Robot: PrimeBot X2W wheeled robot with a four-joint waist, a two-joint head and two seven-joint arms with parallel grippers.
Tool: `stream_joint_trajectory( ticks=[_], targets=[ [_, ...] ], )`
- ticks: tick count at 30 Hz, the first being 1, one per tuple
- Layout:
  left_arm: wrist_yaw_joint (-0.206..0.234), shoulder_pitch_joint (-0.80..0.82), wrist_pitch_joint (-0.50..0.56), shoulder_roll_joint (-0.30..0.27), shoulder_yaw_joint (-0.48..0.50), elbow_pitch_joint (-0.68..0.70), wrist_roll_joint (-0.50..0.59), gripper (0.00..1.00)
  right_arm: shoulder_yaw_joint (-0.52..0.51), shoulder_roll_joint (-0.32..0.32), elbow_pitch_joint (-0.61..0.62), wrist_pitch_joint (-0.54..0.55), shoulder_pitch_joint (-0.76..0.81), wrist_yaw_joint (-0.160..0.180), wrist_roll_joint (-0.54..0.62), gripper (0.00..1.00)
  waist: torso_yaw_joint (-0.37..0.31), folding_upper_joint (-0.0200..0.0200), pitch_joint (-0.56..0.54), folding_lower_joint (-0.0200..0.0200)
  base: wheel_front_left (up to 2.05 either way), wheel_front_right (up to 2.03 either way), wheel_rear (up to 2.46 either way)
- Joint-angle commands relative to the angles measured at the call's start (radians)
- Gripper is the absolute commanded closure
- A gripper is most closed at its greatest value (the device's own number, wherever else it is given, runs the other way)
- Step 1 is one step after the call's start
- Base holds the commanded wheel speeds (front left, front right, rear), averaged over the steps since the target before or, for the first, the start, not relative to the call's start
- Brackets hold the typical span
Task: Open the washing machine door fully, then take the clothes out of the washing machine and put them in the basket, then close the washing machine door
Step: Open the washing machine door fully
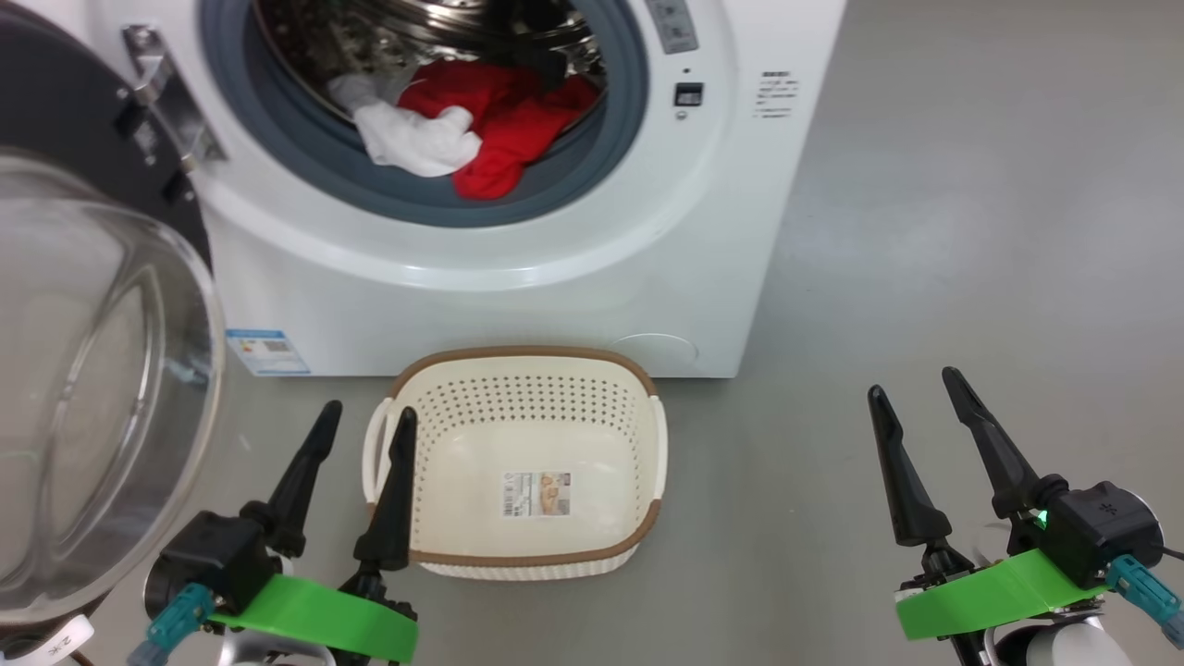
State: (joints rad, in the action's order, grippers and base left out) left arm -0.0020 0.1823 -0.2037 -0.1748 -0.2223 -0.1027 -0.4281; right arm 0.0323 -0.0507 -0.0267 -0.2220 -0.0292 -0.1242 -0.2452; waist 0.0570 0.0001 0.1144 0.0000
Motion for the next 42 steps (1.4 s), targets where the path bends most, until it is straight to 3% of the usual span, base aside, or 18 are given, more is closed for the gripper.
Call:
stream_joint_trajectory(
  ticks=[1,13,42],
  targets=[
    [0.016,0.001,-0.013,-0.017,0.034,0.018,0.013,0.00,0.019,0.001,0.021,-0.013,-0.021,-0.007,-0.003,0.00,-0.039,-0.0001,-0.007,0.0000,0.00,0.00,0.00],
    [0.073,-0.055,-0.038,0.003,0.067,0.029,0.011,0.00,0.006,0.001,0.024,-0.026,-0.002,-0.007,-0.005,0.00,-0.099,-0.0001,-0.036,0.0000,0.00,0.00,0.00],
    [0.116,-0.212,-0.033,-0.044,0.058,0.143,0.053,0.00,-0.023,0.001,0.110,-0.019,0.101,-0.007,0.019,0.00,-0.118,-0.0001,-0.127,0.0000,0.00,0.00,0.00]
  ],
)
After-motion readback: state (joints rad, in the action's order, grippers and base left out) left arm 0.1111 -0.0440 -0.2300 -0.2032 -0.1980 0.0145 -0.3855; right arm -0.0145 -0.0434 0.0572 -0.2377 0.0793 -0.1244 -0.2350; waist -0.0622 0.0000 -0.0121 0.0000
